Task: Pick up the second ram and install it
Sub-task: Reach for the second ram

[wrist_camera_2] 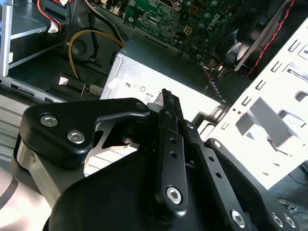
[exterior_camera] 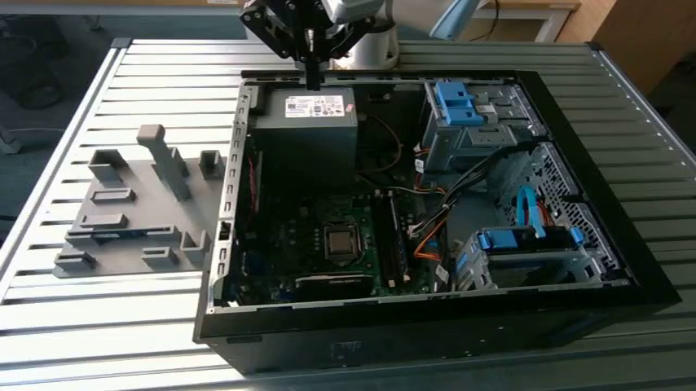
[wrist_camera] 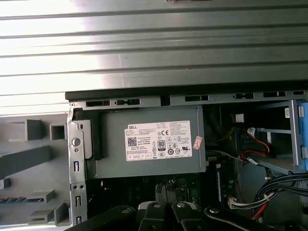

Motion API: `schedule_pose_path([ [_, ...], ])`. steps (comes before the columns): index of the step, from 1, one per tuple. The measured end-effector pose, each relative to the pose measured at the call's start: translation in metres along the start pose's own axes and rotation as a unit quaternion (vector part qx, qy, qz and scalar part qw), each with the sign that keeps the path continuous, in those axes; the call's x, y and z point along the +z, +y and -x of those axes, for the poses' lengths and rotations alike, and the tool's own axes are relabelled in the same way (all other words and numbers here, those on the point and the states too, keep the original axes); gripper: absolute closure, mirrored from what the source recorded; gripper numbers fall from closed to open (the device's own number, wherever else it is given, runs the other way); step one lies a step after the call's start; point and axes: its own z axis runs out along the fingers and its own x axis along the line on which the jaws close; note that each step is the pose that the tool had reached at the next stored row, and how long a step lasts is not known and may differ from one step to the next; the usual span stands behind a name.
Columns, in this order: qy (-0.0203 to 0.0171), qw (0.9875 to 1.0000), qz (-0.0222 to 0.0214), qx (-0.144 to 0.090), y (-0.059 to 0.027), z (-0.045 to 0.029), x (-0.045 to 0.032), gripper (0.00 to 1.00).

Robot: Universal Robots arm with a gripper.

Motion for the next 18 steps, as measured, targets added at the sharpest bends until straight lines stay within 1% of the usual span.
schedule_pose_path([
  [18, 0.0001, 1.0000, -0.0001, 0.000, -0.0005, -0.0061, 0.0002, 0.89],
])
